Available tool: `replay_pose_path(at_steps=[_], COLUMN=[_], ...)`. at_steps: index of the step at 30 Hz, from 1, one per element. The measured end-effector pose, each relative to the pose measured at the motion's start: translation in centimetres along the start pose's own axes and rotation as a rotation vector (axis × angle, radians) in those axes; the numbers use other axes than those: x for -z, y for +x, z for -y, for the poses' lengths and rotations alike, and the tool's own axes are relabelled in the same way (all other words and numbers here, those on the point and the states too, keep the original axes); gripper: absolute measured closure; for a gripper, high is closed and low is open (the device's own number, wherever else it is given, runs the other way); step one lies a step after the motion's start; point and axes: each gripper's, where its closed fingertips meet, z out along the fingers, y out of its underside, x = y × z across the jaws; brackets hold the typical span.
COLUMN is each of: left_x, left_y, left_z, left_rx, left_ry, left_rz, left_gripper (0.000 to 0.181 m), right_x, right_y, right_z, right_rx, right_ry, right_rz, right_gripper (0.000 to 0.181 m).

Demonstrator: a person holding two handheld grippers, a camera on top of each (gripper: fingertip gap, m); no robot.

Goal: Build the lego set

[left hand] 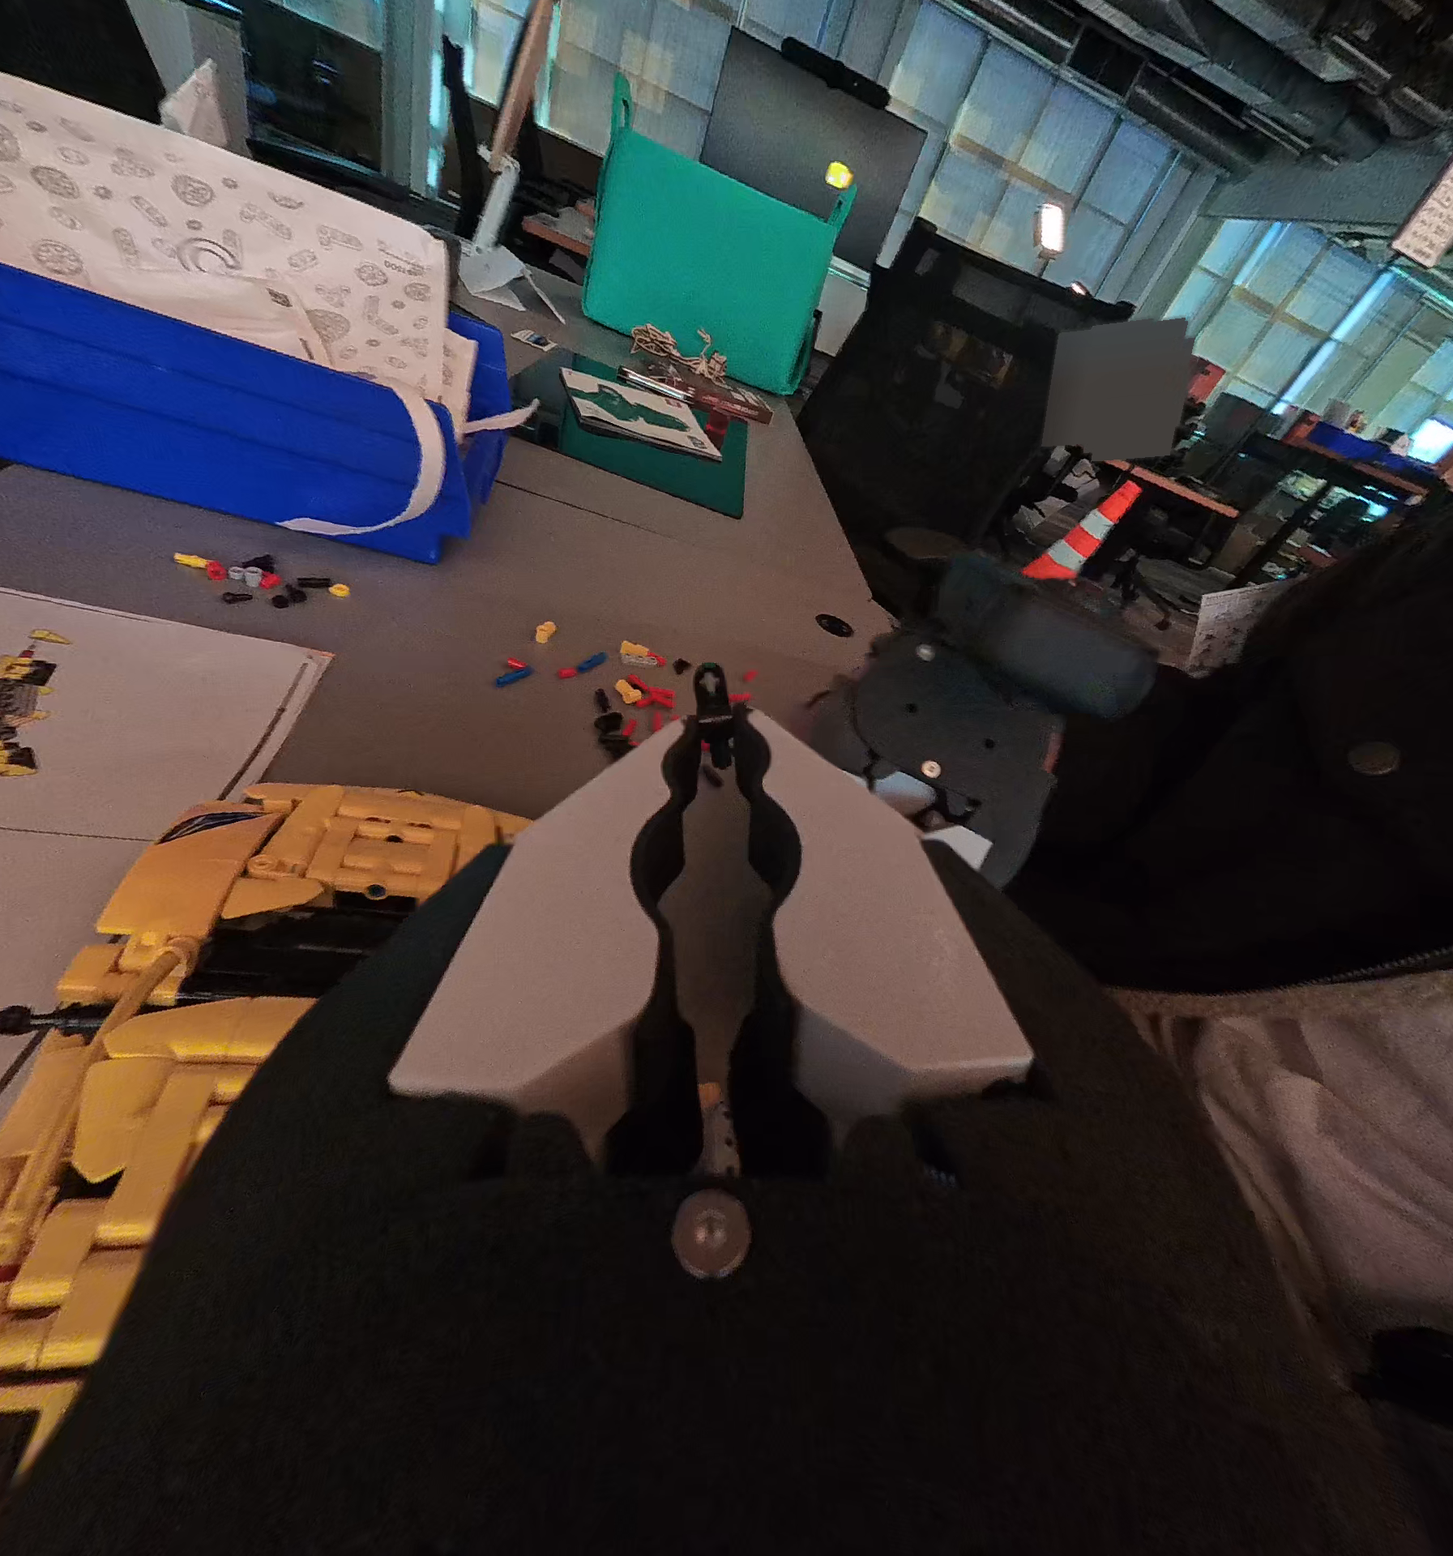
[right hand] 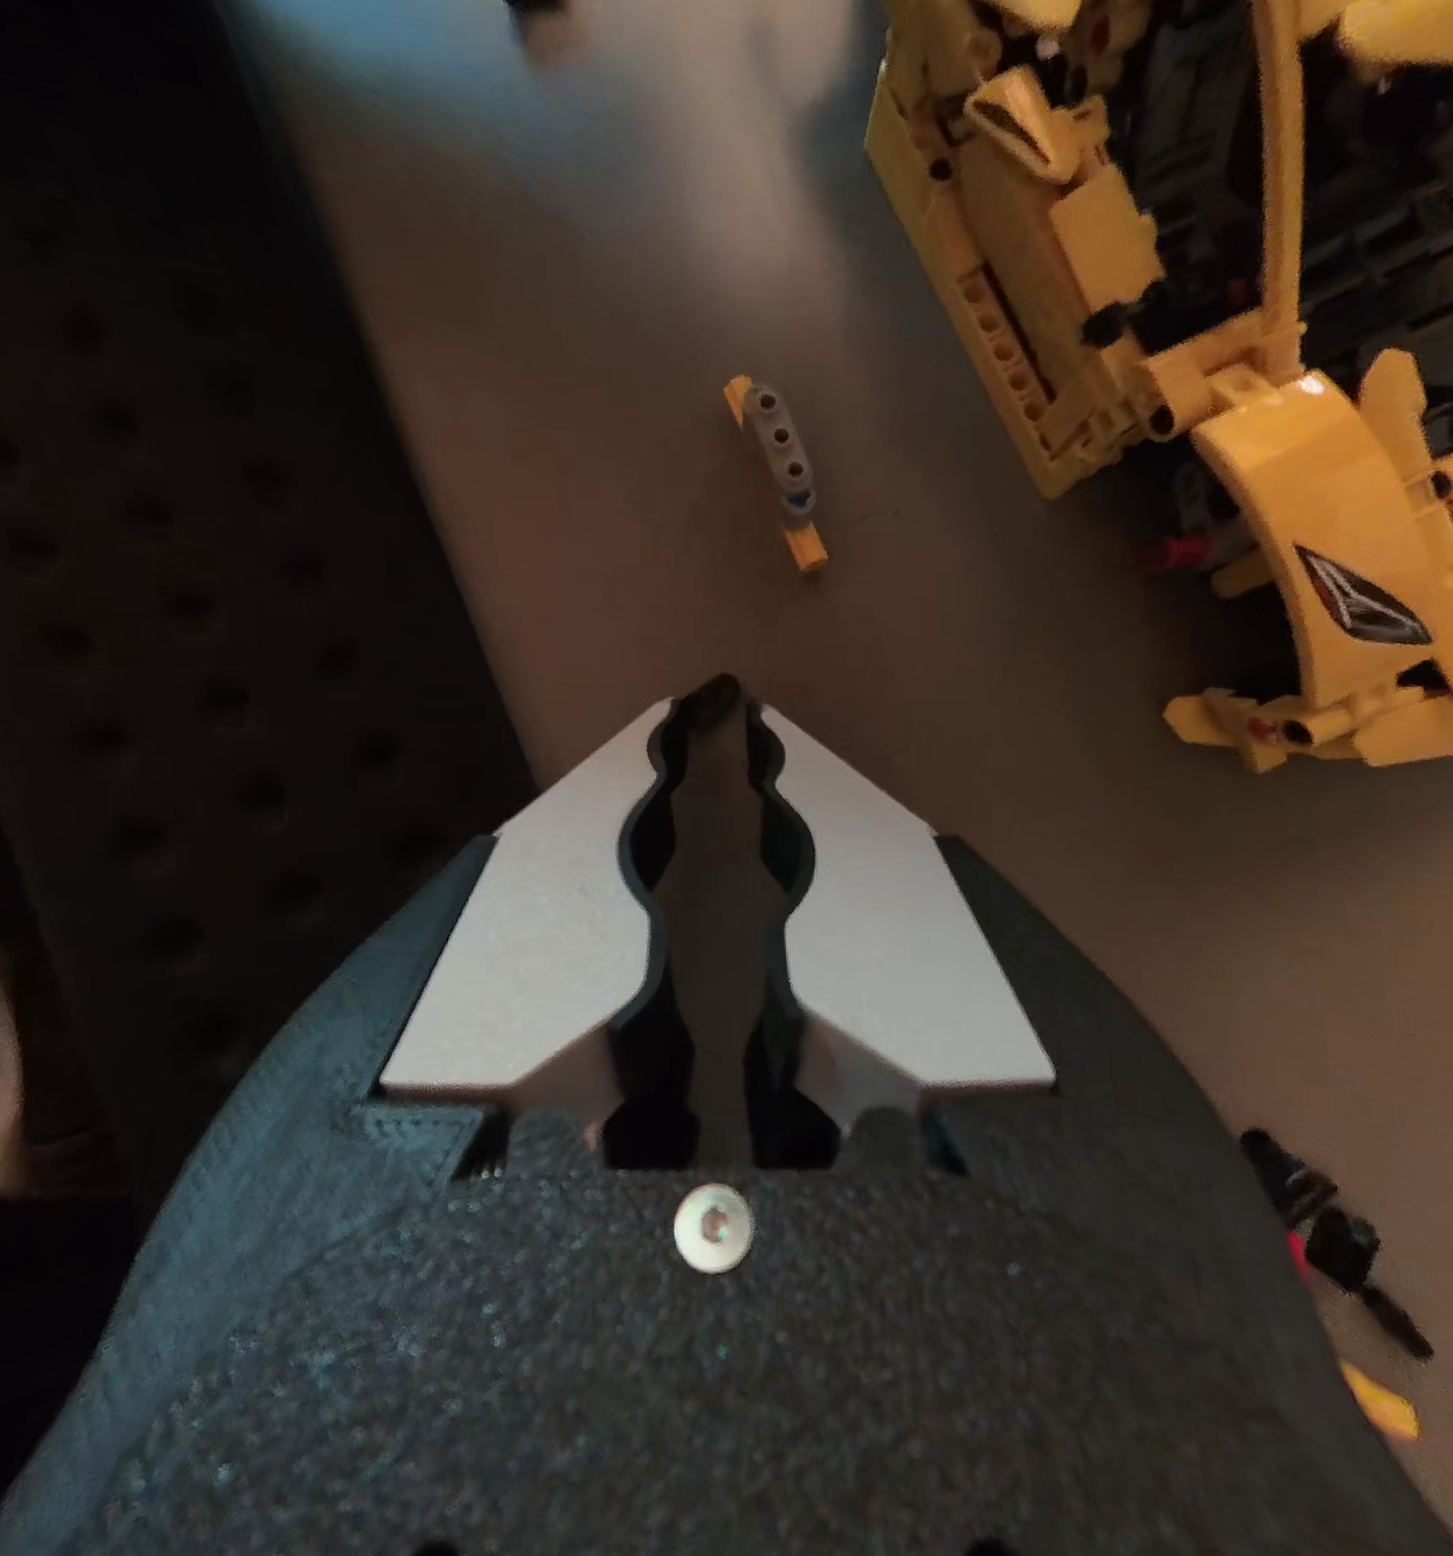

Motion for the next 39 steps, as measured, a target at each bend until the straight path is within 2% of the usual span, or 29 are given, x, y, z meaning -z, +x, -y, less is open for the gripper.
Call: replay_pose_path(at_steps=[5, 10, 21, 22, 24, 27, 29, 30, 34, 39], left_x=[0.8, 1.1, 0.9, 1.0, 1.2, 1.5, 1.6, 1.6, 0.8, 0.5], left_y=[-1.5, -1.8, -0.8, -0.4, 0.4, 1.7, 2.6, 2.9, 3.7, 3.7], left_z=[0.9, 1.2, 1.2, 1.5, 2.1, 3.1, 3.6, 3.7, 3.5, 3.3], left_rx=[0.018, 0.038, 0.018, 0.015, 0.011, 0.03, 0.043, 0.045, 0.046, 0.048], left_ry=[0.054, 0.075, 0.077, 0.091, 0.123, 0.194, 0.231, 0.244, 0.239, 0.231], left_rz=[0.067, 0.076, 0.026, 0.006, -0.039, -0.118, -0.176, -0.194, -0.223, -0.217], left_gripper=[0.174, 0.174, 0.175, 0.175, 0.175, 0.175, 0.175, 0.175, 0.174, 0.175], right_x=[-0.4, -0.7, -0.6, -0.2, 1.8, 8.8, 13.6, 14.5, 14.7, 14.3], right_y=[-0.4, -0.3, 0.0, 0.4, 1.5, 3.4, 4.6, 5.3, 5.9, 5.9], right_z=[-0.2, 0.1, 0.2, 0.6, 2.8, 8.1, 10.3, 10.7, 12.3, 12.4], right_rx=[-0.026, -0.009, -0.001, -0.008, -0.086, -0.22, -0.317, -0.359, -0.369, -0.385], right_ry=[-0.029, -0.03, -0.017, 0.033, 0.237, 0.765, 1.084, 1.152, 1.223, 1.223], right_rz=[-0.059, -0.067, -0.079, -0.083, -0.037, 0.103, 0.236, 0.27, 0.336, 0.368], right_gripper=[0.168, 0.17, 0.175, 0.175, 0.175, 0.175, 0.176, 0.176, 0.176, 0.176])
